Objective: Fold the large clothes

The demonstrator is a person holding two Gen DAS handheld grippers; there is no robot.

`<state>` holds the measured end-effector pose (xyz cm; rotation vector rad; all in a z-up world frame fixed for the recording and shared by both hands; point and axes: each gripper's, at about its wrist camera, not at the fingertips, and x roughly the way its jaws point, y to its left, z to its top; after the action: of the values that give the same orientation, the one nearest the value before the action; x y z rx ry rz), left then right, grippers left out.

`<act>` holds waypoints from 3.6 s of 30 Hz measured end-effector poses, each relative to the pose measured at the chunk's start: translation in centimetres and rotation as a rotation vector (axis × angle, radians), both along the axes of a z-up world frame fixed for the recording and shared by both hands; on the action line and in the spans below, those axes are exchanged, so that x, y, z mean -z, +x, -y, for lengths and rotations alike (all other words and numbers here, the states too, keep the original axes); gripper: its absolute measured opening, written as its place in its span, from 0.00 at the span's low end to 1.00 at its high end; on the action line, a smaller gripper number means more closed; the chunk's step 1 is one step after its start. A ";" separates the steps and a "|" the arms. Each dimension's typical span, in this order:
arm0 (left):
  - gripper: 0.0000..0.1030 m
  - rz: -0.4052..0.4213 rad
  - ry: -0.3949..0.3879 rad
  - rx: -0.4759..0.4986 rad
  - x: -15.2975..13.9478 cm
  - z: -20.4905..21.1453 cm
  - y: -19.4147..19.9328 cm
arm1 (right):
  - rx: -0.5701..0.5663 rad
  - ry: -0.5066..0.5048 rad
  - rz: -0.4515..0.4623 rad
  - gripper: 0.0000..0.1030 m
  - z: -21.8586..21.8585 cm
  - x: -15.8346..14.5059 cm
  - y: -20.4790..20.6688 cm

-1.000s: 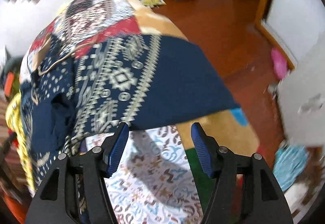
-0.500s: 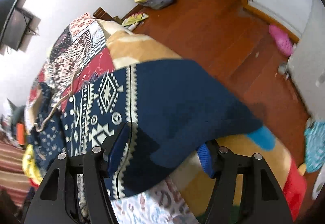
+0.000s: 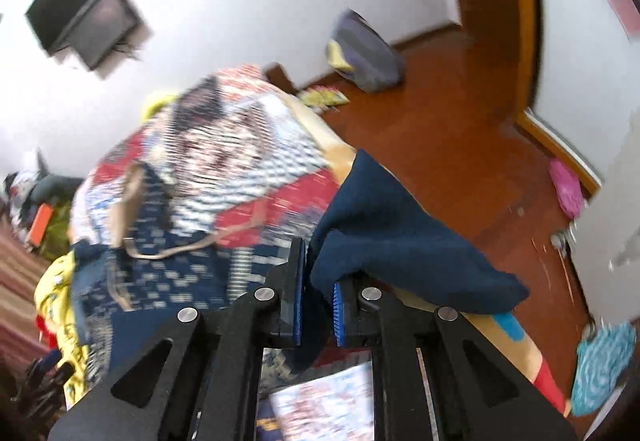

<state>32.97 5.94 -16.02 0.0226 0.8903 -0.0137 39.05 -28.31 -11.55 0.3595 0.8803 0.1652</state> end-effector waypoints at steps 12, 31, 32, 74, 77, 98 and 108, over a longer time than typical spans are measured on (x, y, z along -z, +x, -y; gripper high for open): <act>0.62 0.045 -0.017 -0.001 -1.5 -1.8 -2.6 | -0.318 -0.026 0.082 0.09 -12.7 -4.8 -2.5; 0.62 -0.018 -0.034 0.068 -1.4 0.5 -2.0 | -0.579 -0.171 -0.283 0.16 -18.3 4.2 -5.9; 0.62 -0.013 -0.036 0.077 -1.7 1.0 -1.8 | -0.577 -0.182 -0.265 0.21 -17.7 3.7 -6.2; 0.05 -0.189 -0.039 0.515 4.3 27.1 11.9 | -0.081 -0.353 -0.090 0.54 3.2 0.6 -7.7; 0.05 -0.105 -0.098 0.470 1.0 24.4 11.7 | -0.100 -0.361 -0.080 0.54 2.2 0.3 -7.8; 0.04 0.079 -0.113 0.084 -4.3 -2.6 4.0 | -0.365 -0.383 -0.159 0.54 -12.6 3.1 -1.9; 0.10 -0.177 -0.143 0.001 6.1 -8.4 0.0 | -0.381 -0.460 -0.258 0.56 -14.8 7.7 -1.0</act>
<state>32.98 14.32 -22.09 -0.1134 1.0640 -0.0816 38.07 -13.55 -19.30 -0.2262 1.2048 0.2640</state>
